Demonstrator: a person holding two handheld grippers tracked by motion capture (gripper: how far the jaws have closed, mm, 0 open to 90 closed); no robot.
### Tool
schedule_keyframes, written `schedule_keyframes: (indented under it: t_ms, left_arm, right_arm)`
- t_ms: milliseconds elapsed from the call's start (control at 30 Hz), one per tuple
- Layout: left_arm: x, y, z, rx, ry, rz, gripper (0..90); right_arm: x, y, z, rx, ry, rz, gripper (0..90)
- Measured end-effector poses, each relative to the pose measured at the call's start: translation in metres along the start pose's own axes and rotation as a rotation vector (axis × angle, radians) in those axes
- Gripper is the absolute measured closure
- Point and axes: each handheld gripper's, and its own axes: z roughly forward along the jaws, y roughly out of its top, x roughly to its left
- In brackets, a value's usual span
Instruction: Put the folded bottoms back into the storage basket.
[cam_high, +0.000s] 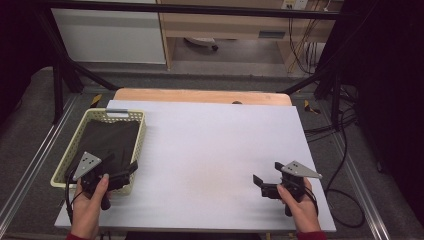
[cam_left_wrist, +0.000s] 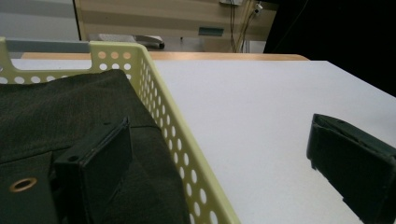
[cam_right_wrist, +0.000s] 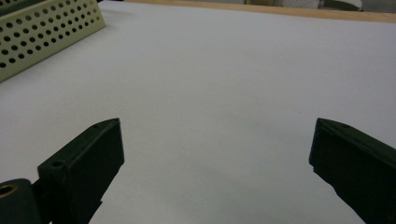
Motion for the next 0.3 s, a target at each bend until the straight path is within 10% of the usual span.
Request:
schedule_keyframes:
  t_ms: [300]
  left_arm:
    - [-0.038, 0.013, -0.004, -0.041, -0.048, 0.088, 7.8]
  right_arm:
    - [0.007, 0.004, 0.024, 0.018, 0.015, -0.027, 3.7]
